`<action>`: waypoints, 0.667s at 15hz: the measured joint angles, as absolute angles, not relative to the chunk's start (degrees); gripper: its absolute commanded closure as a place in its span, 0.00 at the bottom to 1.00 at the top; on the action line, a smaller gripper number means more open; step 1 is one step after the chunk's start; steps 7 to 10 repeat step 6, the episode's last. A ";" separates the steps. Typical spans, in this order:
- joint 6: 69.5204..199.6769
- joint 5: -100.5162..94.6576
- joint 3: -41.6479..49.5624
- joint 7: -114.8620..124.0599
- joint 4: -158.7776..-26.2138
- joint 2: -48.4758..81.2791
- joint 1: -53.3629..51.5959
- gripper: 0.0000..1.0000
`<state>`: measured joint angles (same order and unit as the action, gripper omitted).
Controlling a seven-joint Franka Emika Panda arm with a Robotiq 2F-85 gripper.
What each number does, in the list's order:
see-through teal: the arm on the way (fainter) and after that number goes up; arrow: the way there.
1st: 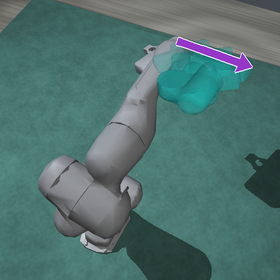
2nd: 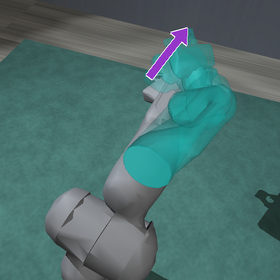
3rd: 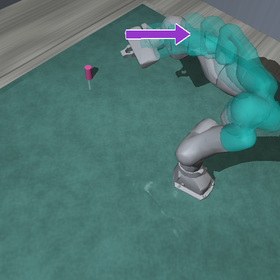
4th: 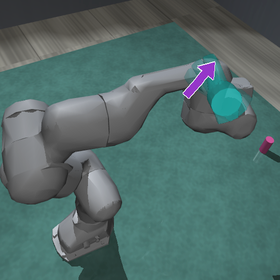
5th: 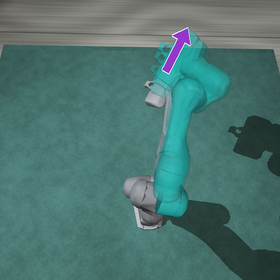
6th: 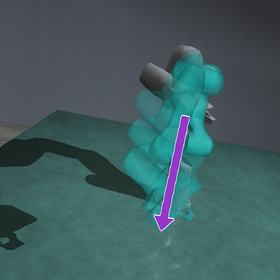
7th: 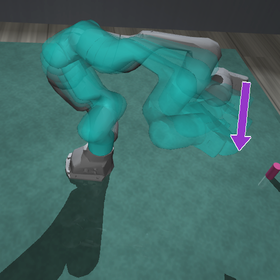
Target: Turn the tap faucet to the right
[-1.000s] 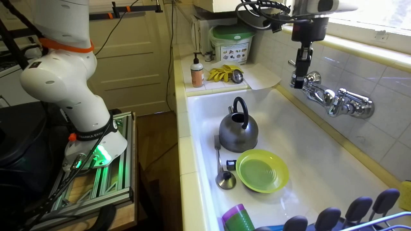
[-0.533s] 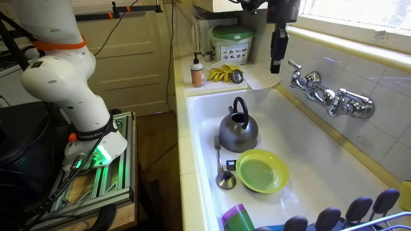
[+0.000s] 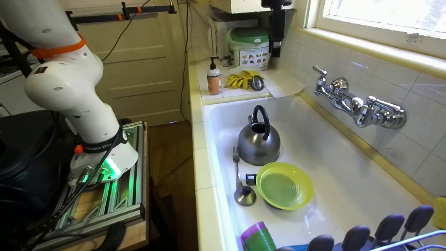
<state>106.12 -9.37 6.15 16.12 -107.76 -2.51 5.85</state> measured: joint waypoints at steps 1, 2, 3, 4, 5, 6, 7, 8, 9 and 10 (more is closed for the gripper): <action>105.50 -9.07 5.84 16.13 -108.22 -3.24 5.81 0.00; 105.00 -8.22 5.72 16.10 -108.46 -3.67 5.76 0.00; 104.62 -7.54 5.70 15.97 -108.47 -3.85 5.73 0.00; 104.45 -7.23 5.70 15.84 -108.47 -3.92 5.74 0.00; 104.43 -7.09 5.71 15.75 -108.49 -3.91 5.74 0.00; 104.43 -7.00 5.71 15.72 -108.52 -3.91 5.74 0.00; 104.43 -7.00 5.71 15.72 -108.52 -3.91 5.74 0.00; 104.43 -7.00 5.71 15.72 -108.52 -3.91 5.74 0.00; 104.43 -7.00 5.71 15.72 -108.52 -3.91 5.74 0.00; 104.43 -7.00 5.71 15.72 -108.52 -3.91 5.74 0.00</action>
